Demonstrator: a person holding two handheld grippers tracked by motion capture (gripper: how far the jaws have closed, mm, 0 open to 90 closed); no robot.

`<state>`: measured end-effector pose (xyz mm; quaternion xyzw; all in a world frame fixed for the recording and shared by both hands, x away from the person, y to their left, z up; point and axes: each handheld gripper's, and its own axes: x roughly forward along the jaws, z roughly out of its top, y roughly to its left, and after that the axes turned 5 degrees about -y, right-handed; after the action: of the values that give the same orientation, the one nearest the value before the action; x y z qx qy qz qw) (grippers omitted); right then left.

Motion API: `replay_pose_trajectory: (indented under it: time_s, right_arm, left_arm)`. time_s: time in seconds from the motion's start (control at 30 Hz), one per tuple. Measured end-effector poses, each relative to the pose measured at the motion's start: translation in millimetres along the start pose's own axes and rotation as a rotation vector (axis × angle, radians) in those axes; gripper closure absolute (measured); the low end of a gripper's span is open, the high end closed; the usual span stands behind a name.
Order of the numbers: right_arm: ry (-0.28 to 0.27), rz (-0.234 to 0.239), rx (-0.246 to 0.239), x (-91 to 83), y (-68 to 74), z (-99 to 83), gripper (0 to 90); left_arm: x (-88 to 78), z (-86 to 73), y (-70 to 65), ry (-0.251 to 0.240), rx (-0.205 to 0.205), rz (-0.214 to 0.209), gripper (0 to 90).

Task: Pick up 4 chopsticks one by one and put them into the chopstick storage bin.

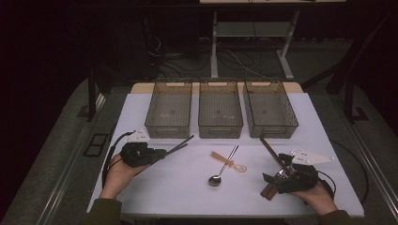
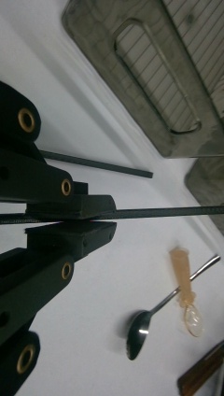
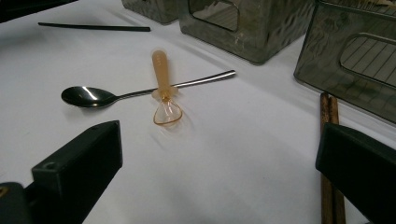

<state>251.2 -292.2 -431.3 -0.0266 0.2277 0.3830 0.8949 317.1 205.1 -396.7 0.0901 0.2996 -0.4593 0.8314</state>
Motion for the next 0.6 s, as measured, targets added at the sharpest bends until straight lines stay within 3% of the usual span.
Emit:
replay_pose_trajectory:
  time_s: [0.43, 0.6]
  right_arm:
    - [-0.01, 0.002, 0.02, 3.2, -3.7, 2.6, 0.3]
    - [-0.011, 0.002, 0.021, 4.8, -4.0, 3.0, 0.3]
  left_arm:
    - [-2.4, 13.8, -0.2, -0.064, -0.042, 0.005, 85.9]
    - [-2.0, 19.5, -0.5, -0.076, -0.034, 0.01, 85.9]
